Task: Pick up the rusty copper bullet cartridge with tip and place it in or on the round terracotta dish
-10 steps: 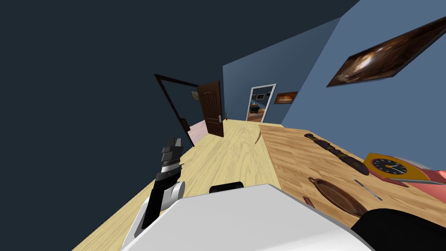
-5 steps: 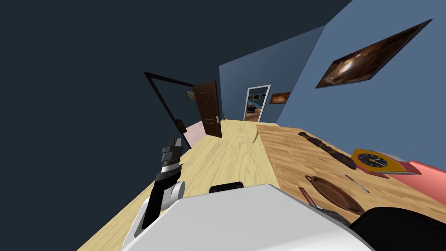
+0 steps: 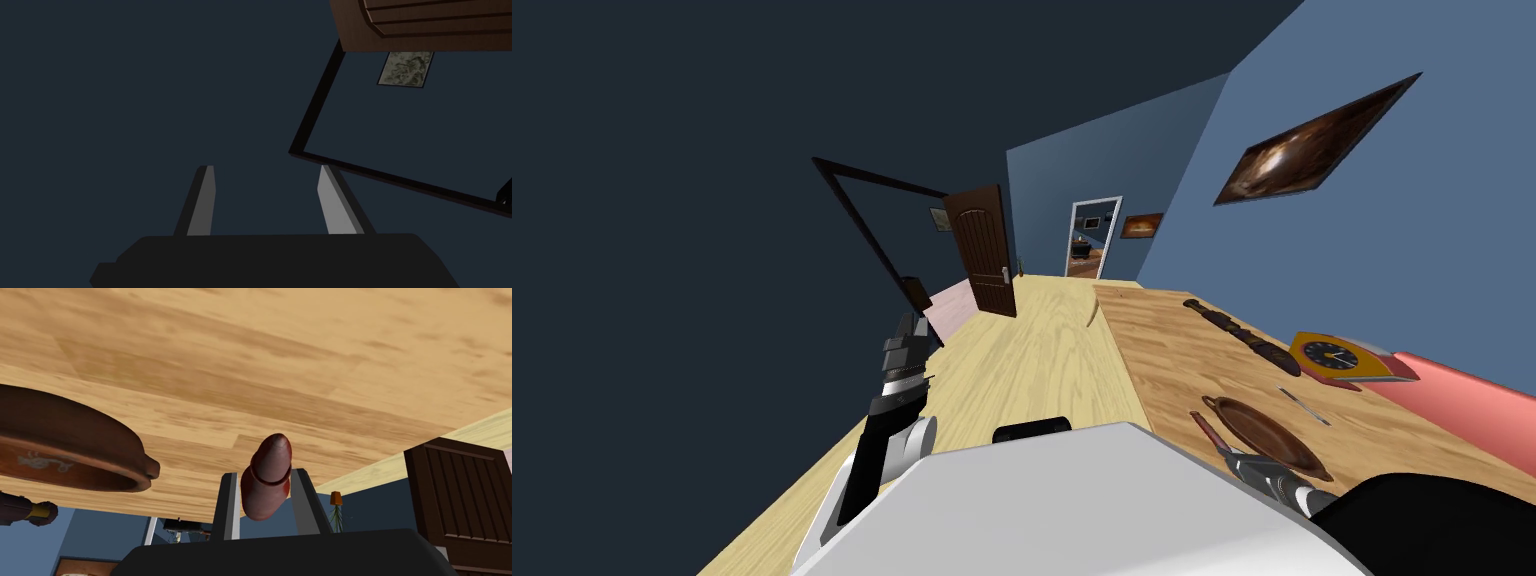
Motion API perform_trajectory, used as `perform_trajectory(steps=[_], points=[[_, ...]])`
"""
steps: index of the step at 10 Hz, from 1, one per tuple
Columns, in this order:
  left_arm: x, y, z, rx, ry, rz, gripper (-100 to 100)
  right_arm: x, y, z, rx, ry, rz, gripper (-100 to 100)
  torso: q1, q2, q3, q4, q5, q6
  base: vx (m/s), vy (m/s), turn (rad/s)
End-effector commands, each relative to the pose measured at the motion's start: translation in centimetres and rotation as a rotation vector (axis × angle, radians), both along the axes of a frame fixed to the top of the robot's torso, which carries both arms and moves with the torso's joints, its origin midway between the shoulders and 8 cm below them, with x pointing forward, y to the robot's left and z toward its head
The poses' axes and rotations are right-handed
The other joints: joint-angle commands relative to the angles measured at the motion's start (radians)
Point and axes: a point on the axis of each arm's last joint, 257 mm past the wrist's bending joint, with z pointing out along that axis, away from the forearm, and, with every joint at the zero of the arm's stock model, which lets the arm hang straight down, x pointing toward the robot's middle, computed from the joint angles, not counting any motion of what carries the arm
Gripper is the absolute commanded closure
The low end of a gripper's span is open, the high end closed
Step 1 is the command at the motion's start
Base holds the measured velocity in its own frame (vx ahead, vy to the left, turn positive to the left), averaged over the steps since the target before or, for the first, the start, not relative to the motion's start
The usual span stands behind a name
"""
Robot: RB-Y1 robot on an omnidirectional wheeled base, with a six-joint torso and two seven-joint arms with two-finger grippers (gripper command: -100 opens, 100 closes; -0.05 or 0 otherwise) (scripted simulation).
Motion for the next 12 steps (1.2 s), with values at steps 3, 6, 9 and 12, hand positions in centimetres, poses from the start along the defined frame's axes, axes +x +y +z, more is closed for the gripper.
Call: perform_trajectory(steps=[3, 6, 9, 12], points=[[0.0, 0.0, 0.0, 0.0, 0.0, 0.0, 0, 2.0, -1.9, 1.1, 0.0, 0.002, 0.02, 100, 0.0, 0.001, 0.001, 0.0, -0.001, 0.0, 0.031, -0.008, -0.083], [0.0, 0.0, 0.0, 0.0, 0.0, 0.0, 0, 3.4, -3.3, 2.1, 0.005, 0.001, 0.025, 100, 0.0, 0.002, 0.001, 0.0, -0.001, 0.001, 0.026, -0.009, -0.091], [0.0, 0.0, 0.0, 0.0, 0.0, 0.0, 0, 4.6, -4.5, 3.0, 0.014, 0.0, 0.02, 100, -0.001, 0.002, 0.001, 0.001, -0.001, 0.002, 0.025, -0.02, -0.112], [0.0, 0.0, 0.0, 0.0, 0.0, 0.0, 0, 5.6, -5.6, 4.0, 0.027, -0.003, 0.008, 100, -0.001, 0.003, 0.002, 0.001, -0.001, 0.003, 0.02, -0.016, -0.082]])
